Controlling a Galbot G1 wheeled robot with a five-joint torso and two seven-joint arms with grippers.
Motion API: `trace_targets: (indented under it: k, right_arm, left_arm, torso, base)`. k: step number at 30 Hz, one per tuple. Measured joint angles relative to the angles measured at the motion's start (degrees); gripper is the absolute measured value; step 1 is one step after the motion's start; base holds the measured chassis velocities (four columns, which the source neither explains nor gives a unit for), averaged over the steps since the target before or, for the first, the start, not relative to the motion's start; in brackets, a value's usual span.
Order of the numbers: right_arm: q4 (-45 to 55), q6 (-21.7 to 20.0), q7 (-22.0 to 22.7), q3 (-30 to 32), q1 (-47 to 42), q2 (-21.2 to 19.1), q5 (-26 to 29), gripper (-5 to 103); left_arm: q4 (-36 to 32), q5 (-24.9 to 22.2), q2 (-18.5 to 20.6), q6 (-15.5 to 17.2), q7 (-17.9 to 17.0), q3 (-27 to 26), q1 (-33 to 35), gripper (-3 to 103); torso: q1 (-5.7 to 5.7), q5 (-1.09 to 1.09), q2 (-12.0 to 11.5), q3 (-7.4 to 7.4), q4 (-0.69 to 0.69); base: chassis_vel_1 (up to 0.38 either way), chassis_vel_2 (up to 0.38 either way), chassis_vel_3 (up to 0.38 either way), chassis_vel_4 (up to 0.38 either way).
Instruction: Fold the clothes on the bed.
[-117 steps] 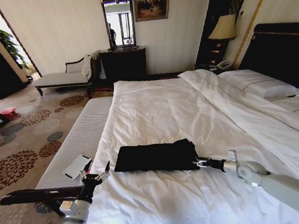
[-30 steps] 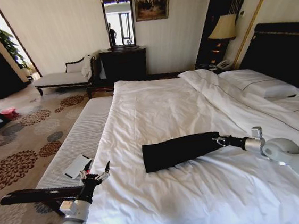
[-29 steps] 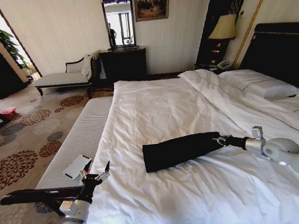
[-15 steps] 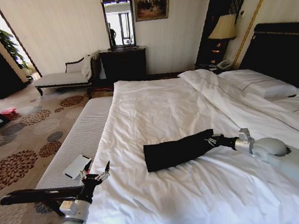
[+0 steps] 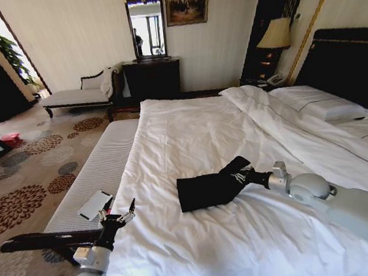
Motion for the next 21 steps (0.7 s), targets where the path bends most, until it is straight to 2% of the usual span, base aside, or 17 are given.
trace_targets:
  k: [6,11,14,21]
  right_arm:
    - [-2.22,0.01,-0.90,-4.73,4.23,2.59,-1.15,4]
    - [-2.81,0.06,-1.09,-12.28,12.52,4.25,-0.48,4]
    - [-2.42,-0.62,-0.26,-19.76,20.16,6.74,1.08,4]
    - [-2.26,-1.25,0.27,-26.42,24.83,9.62,1.15,4]
  left_arm:
    - [0.00,0.00,0.00,0.00,0.00,0.00,0.00,100]
    - [0.00,0.00,0.00,0.00,0.01,0.00,0.00,100]
    - [0.00,0.00,0.00,-0.01,-0.01,0.00,0.00,100]
    - [0.00,0.00,0.00,0.00,-0.01,0.00,0.00,100]
  torso:
    - [0.00,0.00,0.00,0.00,0.00]
    - [0.01,-0.01,0.00,0.00,0.01]
    - [0.01,-0.01,0.00,0.00,0.03]
    - [0.01,-0.01,0.00,0.00,0.02]
  base:
    - [0.000,0.000,0.000,0.000]
    - [0.000,0.000,0.000,0.000]
    - [0.000,0.000,0.000,0.000]
    - [0.000,0.000,0.000,0.000]
